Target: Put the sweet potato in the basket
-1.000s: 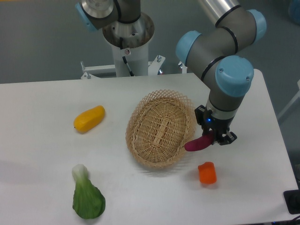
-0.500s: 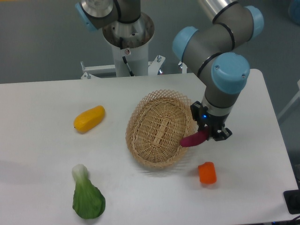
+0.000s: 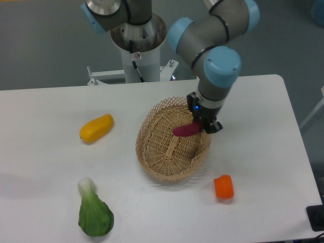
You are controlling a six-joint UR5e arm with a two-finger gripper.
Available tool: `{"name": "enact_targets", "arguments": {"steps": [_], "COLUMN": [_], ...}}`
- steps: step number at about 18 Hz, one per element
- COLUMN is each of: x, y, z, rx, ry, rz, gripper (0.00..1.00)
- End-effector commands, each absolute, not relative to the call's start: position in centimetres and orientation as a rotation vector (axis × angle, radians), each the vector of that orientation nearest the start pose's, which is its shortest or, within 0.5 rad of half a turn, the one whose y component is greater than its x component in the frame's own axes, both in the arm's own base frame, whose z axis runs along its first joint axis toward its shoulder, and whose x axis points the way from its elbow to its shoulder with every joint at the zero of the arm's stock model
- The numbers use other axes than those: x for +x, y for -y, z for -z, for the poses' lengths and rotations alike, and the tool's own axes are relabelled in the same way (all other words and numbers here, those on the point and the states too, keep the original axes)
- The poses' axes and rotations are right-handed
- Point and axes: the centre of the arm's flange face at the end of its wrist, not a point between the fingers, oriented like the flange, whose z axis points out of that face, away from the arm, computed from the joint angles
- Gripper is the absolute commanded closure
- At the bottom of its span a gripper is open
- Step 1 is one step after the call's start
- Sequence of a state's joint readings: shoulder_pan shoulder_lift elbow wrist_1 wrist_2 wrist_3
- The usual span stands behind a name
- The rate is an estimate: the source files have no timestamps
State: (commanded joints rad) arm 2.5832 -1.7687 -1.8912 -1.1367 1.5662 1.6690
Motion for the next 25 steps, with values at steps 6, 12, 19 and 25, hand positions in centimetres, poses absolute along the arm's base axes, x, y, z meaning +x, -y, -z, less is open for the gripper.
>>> {"name": "enact_targets", "arguments": {"steps": [6, 12, 19, 25], "x": [-35.4, -35.8, -39.6, -44.5], "y": [-38.2, -38.5, -40.5, -43.2], "z": [-26.9, -27.8, -31.5, -34.6], "rx": [-2.984, -2.985, -2.965, -2.949], "ry": [-1.026, -1.009, -1.007, -0.978], "rz": [0.165, 0.117, -0.016, -0.128], "gripper": [0.45, 0.0, 0.0, 0.0]}}
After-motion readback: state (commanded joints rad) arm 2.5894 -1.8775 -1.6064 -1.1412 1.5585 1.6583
